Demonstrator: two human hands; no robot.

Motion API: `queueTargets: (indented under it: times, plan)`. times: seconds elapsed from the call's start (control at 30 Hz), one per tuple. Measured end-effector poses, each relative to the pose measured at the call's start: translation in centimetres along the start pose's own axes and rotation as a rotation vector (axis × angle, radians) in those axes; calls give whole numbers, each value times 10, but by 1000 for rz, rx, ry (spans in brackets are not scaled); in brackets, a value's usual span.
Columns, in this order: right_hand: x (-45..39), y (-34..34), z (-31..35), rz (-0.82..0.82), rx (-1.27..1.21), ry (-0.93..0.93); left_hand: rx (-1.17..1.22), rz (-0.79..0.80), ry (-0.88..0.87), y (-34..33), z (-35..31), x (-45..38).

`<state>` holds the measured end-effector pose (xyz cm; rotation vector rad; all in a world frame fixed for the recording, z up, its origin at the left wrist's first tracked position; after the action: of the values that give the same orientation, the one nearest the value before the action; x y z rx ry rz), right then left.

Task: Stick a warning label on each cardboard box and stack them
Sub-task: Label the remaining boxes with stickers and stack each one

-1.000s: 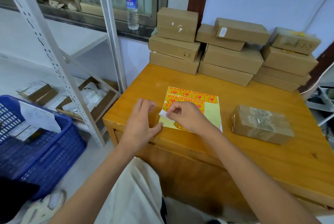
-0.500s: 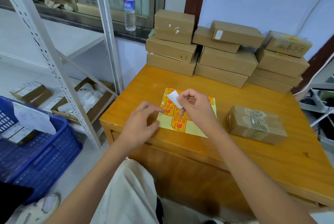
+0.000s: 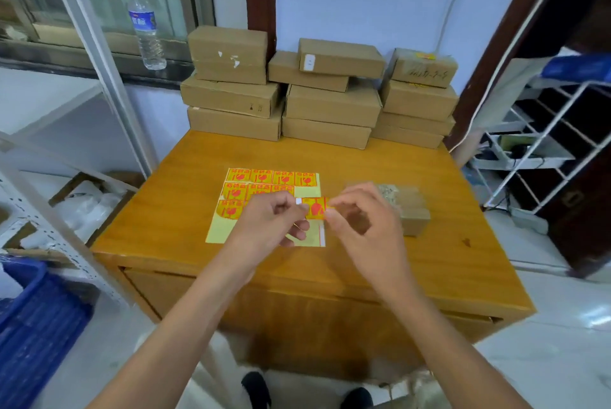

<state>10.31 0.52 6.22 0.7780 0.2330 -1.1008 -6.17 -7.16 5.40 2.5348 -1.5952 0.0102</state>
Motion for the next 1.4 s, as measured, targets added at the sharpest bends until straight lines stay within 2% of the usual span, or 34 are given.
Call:
queueTargets:
  times: [0.13,0.27,0.4,0.53,0.7,0.83,0.9,1.0,1.13,1.23,1.4]
  plan:
    - [-9,35,-25,10,-141,-314,-19,113,-71,-34,-19,-10]
    - [-18,67,-41,8,-228,-447,-122,190,-172,-64,-36,-26]
    - [-30,91,-59,76,-275,-530,-121,220,-243,-84,-48,-41]
    - [-48,102,-82,160,-217,-525,-291,253,-309,-102,-54,-60]
    - [-86,113,-86,383,-118,-361,-423,217,-332,-113,-66,-96]
    - [-109,112,-80,510,-84,-323,-514,198,-350,-118,-70,-110]
    - [-115,107,-83,493,-66,-329,-492,175,-380,-119,-70,-113]
    - [-111,100,-91,369,-86,-440,-331,91,-357,-118,-66,-115]
    - [-85,85,-99,389,-425,-632,-57,-25,-255,-116,-50,-108]
    - [-78,84,-103,349,-516,-646,-55,-63,-223,-119,-42,-97]
    - [-84,96,-99,306,-365,-603,-120,-23,-189,-121,-46,-90]
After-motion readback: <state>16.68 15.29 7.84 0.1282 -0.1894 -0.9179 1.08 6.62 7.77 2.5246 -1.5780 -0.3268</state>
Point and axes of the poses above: each hand's wrist, its own x-axis away from the middle knuckle, its own y-axis out of the back of the hand, z = x × y, the point moved 4 cm from there along -x, towards the middle knuckle, and after that the axes turned 1 degree about x, right-handed, at the moved point
